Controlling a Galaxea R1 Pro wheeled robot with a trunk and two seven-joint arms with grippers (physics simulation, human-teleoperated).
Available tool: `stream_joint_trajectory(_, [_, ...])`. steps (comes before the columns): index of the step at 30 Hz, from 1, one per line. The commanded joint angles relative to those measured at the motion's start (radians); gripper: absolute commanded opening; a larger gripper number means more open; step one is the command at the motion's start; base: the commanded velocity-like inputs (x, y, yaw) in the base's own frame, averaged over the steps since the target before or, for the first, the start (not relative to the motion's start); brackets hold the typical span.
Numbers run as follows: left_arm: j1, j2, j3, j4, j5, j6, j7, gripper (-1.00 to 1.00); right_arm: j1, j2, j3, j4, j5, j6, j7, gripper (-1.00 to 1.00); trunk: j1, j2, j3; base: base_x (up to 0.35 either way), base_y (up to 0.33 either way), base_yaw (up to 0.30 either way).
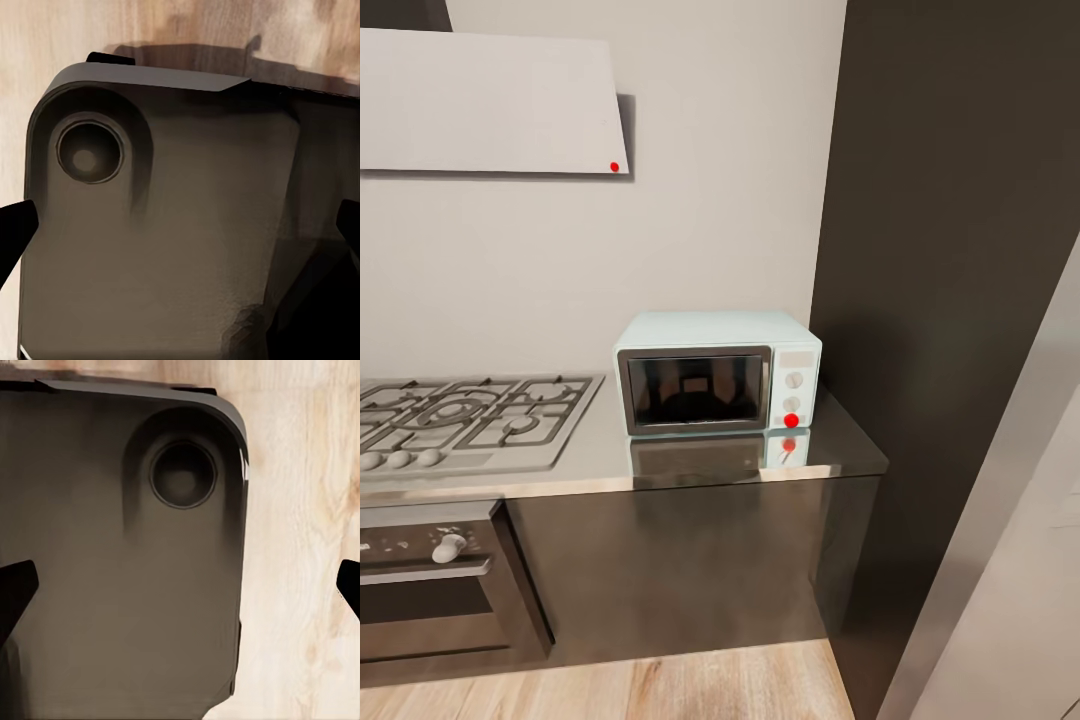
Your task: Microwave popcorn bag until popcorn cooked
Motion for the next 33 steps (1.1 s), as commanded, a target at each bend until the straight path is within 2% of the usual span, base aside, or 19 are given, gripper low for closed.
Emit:
stream_joint_trajectory(1, [0.000,0.000,0.000,0.000,0.008,-0.002,-0.001,1.00,0.000,0.000,0.000,-0.009,0.002,-0.002,-0.001,1.00,0.000,0.000,-0.001,0.000,0.000,0.000])
stream_joint_trajectory(4, [0.000,-0.001,0.000,0.000,0.008,-0.002,-0.001,1.00,0.000,0.005,0.001,-0.133,0.007,0.028,0.005,1.00,0.000,0.000,-0.001,0.000,0.000,0.000])
stream_joint_trajectory(5, [0.000,-0.001,0.000,0.000,0.008,-0.002,0.001,1.00,0.000,0.005,0.011,-0.209,0.007,0.068,0.005,1.00,0.000,0.000,-0.001,0.000,0.000,0.000])
stream_joint_trajectory(6, [0.000,-0.001,0.000,0.000,0.008,-0.002,0.004,1.00,0.000,0.006,0.038,-0.339,0.007,0.155,0.006,1.00,0.000,0.000,-0.001,0.000,0.000,0.000])
stream_joint_trajectory(8, [0.000,-0.001,0.000,0.000,0.008,-0.002,0.005,1.00,0.000,0.007,0.070,-0.478,0.007,0.259,0.007,1.00,0.000,0.000,-0.001,0.000,0.000,0.000])
stream_joint_trajectory(9, [0.000,-0.001,0.000,0.000,0.009,-0.002,0.005,1.00,0.000,0.006,0.087,-0.585,0.007,0.339,0.008,1.00,0.000,0.000,-0.001,0.000,0.000,0.000])
stream_joint_trajectory(11, [0.000,-0.001,0.000,0.000,0.009,-0.002,0.006,1.00,0.000,0.006,0.099,-0.767,0.006,0.475,0.008,1.00,0.000,0.000,-0.001,0.000,0.000,0.000])
stream_joint_trajectory(14, [0.000,-0.001,0.001,0.000,0.009,-0.002,0.007,1.00,0.000,0.005,0.103,-0.994,0.006,0.642,0.008,1.00,0.000,0.000,-0.001,0.000,0.000,0.000])
stream_joint_trajectory(16, [0.000,-0.001,0.001,0.000,0.009,-0.002,0.007,1.00,0.000,0.004,0.101,-1.120,0.006,0.711,0.008,1.00,0.000,0.000,-0.001,0.000,0.000,0.000])
stream_joint_trajectory(20, [0.000,-0.001,0.001,0.000,0.008,-0.002,0.007,1.00,0.000,0.003,0.096,-1.306,0.006,0.828,0.006,1.00,0.000,0.000,-0.001,0.000,0.000,0.000])
stream_joint_trajectory(21, [0.000,-0.001,0.001,0.000,0.008,-0.002,0.007,1.00,0.000,0.003,0.095,-1.381,0.006,0.872,0.005,1.00,0.000,0.000,-0.001,0.000,0.000,0.000])
stream_joint_trajectory(23, [0.000,-0.001,0.001,0.000,0.008,-0.002,0.007,1.00,-0.008,0.003,0.093,-1.479,0.006,0.910,0.004,1.00,0.000,0.000,-0.001,0.000,0.000,0.000])
stream_joint_trajectory(25, [0.000,-0.001,0.001,0.000,0.008,-0.002,0.007,1.00,-0.038,0.005,0.093,-1.516,0.006,0.921,0.003,1.00,0.000,0.000,-0.001,0.000,0.000,0.000])
stream_joint_trajectory(28, [0.000,-0.001,0.001,0.000,0.008,-0.002,0.007,1.00,-0.137,0.013,0.093,-1.529,0.006,0.937,0.001,1.00,0.000,0.000,-0.001,0.000,0.000,0.000])
stream_joint_trajectory(31, [0.000,-0.002,0.001,0.000,0.008,-0.002,0.007,1.00,-0.343,0.020,0.093,-1.532,0.003,1.009,-0.001,1.00,0.000,0.000,-0.001,0.000,0.000,0.000])
stream_joint_trajectory(33, [0.000,-0.002,0.001,0.001,0.008,-0.003,0.007,1.00,-0.423,0.029,0.093,-1.532,0.001,1.028,-0.001,1.00,0.000,0.000,-0.001,0.000,0.000,0.000])
